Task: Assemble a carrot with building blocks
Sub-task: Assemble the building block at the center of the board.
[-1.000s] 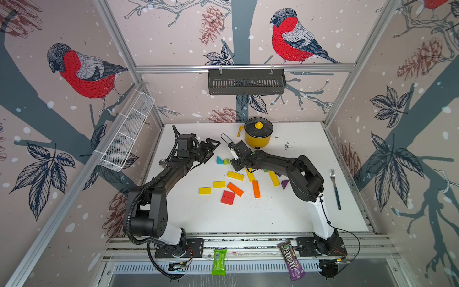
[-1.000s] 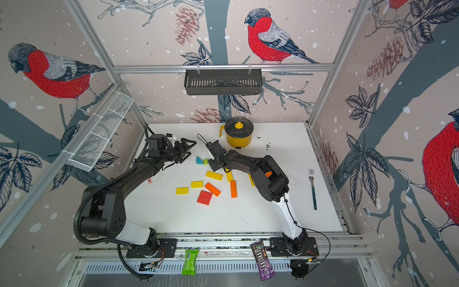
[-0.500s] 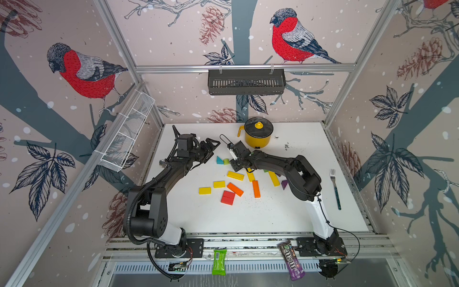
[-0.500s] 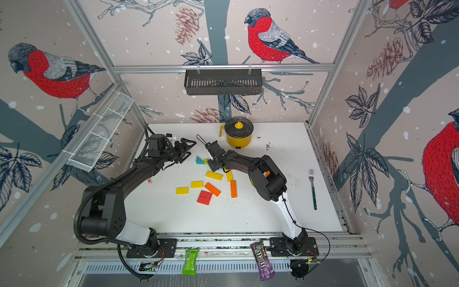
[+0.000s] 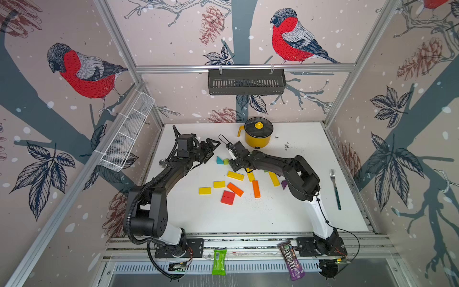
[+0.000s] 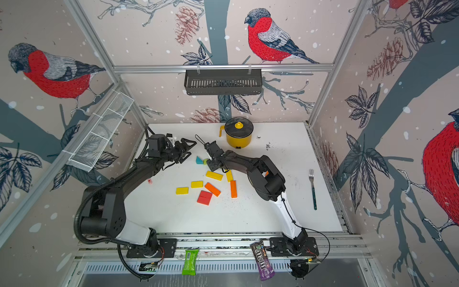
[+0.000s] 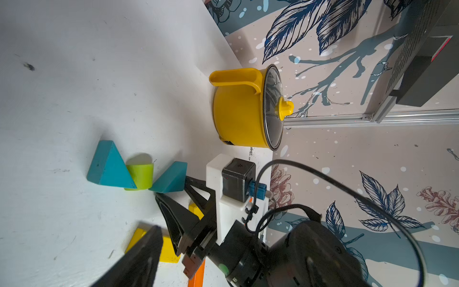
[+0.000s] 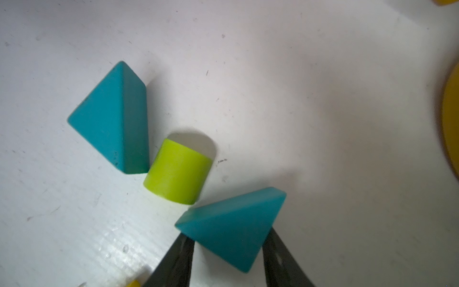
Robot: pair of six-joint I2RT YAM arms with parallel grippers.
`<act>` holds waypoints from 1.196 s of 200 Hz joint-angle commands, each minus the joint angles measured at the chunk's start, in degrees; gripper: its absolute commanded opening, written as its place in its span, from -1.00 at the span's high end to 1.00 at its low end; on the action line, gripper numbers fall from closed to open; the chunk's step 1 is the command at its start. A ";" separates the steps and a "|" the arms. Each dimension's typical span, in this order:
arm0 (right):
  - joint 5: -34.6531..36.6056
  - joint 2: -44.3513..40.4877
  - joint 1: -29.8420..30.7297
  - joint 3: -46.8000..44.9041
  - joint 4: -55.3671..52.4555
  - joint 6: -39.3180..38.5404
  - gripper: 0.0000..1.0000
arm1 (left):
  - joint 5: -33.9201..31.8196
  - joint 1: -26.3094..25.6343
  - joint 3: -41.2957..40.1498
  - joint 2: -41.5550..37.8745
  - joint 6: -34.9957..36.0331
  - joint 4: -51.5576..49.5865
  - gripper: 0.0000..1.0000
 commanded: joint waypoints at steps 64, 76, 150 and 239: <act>2.17 -0.73 -0.19 -0.05 -1.44 -0.94 0.01 | 0.72 -0.11 0.38 0.16 0.77 0.42 -0.69; 2.25 -0.89 -0.25 -0.19 -1.43 -0.79 0.01 | 0.62 -0.15 0.38 0.16 0.85 0.40 -0.69; 2.12 -1.18 -0.20 -0.04 -1.11 0.36 -0.03 | 0.72 -0.24 0.47 0.09 0.94 0.16 -0.69; -6.48 -15.16 2.44 -13.98 -0.68 -7.74 -0.21 | 1.02 -0.15 0.98 -2.20 1.37 -0.04 -0.69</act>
